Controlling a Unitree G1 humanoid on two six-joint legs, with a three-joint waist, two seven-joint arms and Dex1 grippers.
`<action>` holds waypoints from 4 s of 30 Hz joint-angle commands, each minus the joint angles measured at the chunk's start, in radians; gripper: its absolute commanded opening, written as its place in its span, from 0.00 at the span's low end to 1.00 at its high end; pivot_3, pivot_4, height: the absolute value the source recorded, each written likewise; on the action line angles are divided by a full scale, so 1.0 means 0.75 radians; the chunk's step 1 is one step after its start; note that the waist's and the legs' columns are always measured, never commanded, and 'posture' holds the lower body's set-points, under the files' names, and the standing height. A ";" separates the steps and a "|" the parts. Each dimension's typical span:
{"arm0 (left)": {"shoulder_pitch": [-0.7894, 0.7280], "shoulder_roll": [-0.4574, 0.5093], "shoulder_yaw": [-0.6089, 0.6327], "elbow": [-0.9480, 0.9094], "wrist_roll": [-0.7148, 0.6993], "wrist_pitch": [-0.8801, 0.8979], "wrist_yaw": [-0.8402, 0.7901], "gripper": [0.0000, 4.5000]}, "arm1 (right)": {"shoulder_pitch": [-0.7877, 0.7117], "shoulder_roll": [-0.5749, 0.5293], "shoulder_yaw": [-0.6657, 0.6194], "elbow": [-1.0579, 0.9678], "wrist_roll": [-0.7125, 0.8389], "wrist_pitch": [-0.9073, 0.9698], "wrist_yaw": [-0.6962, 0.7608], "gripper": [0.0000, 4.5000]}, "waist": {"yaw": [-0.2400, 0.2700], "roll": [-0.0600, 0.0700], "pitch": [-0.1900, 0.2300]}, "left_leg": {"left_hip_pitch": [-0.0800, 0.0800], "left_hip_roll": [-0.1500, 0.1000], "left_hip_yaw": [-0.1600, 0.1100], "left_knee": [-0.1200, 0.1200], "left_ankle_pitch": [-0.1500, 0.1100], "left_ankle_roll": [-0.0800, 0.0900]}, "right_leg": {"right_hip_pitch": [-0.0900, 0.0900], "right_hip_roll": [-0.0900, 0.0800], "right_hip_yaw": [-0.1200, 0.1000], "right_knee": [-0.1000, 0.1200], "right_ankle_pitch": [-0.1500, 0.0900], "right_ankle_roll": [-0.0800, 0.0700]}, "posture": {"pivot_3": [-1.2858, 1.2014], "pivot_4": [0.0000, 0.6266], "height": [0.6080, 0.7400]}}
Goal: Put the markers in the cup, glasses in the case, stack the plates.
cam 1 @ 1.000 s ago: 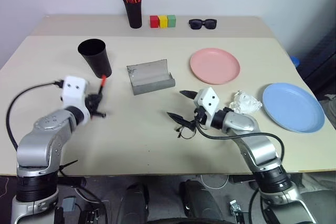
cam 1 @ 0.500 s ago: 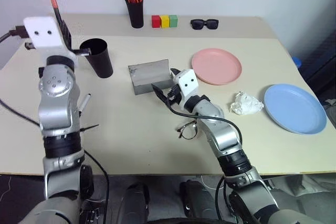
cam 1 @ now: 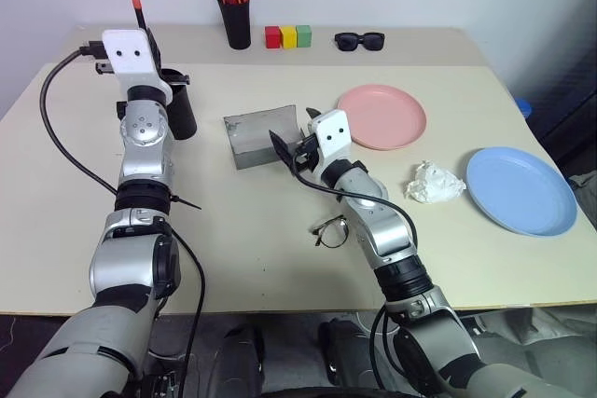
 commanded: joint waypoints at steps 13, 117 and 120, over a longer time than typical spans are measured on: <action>-0.037 -0.005 0.032 0.031 -0.031 -0.131 0.113 0.94 | -0.005 0.005 -0.011 -0.067 0.010 -0.032 0.010 1.00 | 0.001 0.000 0.000 | 0.000 0.000 0.000 0.000 0.000 0.000 | 0.000 0.000 0.000 0.000 0.000 0.000 | 0.52 0.24 0.87; 0.272 0.137 -0.614 -0.638 -0.134 0.854 -1.203 0.99 | 0.410 -0.814 -0.295 -0.521 0.276 0.284 0.674 1.00 | 0.009 -0.002 0.001 | 0.000 0.000 -0.004 0.000 0.002 -0.002 | 0.002 0.001 -0.003 0.001 0.000 -0.002 | 0.52 0.24 0.87; 0.191 0.131 -0.638 -0.485 -0.095 0.843 -1.290 0.99 | 0.468 -0.825 -0.321 -0.568 0.270 0.296 0.642 1.00 | 0.001 -0.002 0.001 | 0.001 0.000 -0.005 0.000 0.002 -0.002 | 0.002 0.001 -0.002 0.001 0.000 -0.002 | 0.52 0.24 0.87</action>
